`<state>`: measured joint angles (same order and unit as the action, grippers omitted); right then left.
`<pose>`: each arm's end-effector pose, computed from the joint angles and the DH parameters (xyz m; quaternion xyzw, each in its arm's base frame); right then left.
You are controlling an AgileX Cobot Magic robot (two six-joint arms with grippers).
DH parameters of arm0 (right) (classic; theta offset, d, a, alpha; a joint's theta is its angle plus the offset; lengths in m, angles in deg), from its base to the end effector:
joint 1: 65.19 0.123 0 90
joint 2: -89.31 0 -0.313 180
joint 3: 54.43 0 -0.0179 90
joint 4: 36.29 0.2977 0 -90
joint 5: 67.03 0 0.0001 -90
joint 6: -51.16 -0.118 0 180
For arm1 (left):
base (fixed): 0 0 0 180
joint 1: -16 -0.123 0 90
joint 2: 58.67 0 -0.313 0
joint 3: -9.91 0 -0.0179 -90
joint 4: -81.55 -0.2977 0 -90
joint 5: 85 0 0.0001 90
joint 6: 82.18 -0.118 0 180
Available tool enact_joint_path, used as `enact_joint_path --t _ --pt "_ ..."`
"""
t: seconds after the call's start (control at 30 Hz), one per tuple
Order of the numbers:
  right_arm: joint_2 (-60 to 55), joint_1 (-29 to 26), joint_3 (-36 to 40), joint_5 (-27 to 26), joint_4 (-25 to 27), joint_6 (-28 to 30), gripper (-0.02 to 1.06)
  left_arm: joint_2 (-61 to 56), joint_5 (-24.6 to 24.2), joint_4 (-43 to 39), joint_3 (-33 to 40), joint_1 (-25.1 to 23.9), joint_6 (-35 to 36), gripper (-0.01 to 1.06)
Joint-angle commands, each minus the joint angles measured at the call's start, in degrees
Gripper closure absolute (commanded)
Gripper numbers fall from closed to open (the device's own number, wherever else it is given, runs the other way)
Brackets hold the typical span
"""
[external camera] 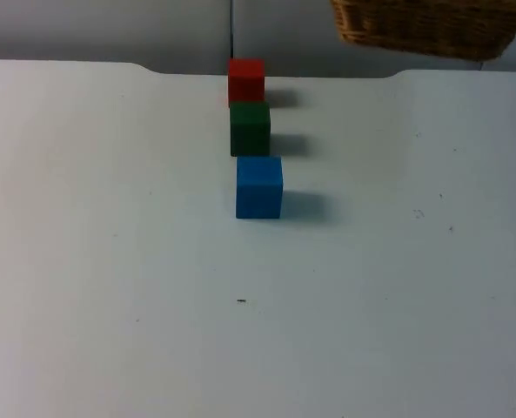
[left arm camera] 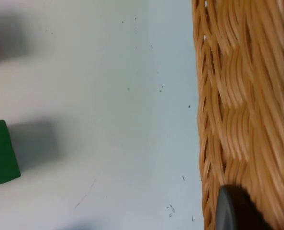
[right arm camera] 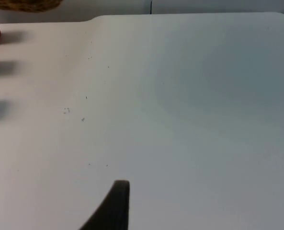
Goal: Pick up the basket with the left hand and place the blue cube into the basket with the right hand.
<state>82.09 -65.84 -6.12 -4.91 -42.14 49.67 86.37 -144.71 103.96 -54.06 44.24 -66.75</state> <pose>0.0288 -0.0110 0.2912 0.0189 0.8543 -0.0472 0.5173 0.5288 -0.3282 0.2824 0.0673 0.9223 -0.2997 0.2346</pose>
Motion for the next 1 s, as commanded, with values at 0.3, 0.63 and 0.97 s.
enact_joint_path --t 0.3,0.63,0.97 --pt "0.14 -0.29 0.52 -0.51 -0.35 -0.04 0.00 -3.32 5.14 -5.22 0.01 2.16 0.35 1.05" --pt "0.14 -0.29 0.52 -0.51 -0.35 -0.04 0.00 -3.59 2.31 -3.94 0.01 0.32 -4.82 1.05" --pt "0.14 -0.29 0.52 -0.51 -0.35 -0.04 0.00 -4.16 -0.62 -0.72 0.01 -2.46 -7.57 1.05"
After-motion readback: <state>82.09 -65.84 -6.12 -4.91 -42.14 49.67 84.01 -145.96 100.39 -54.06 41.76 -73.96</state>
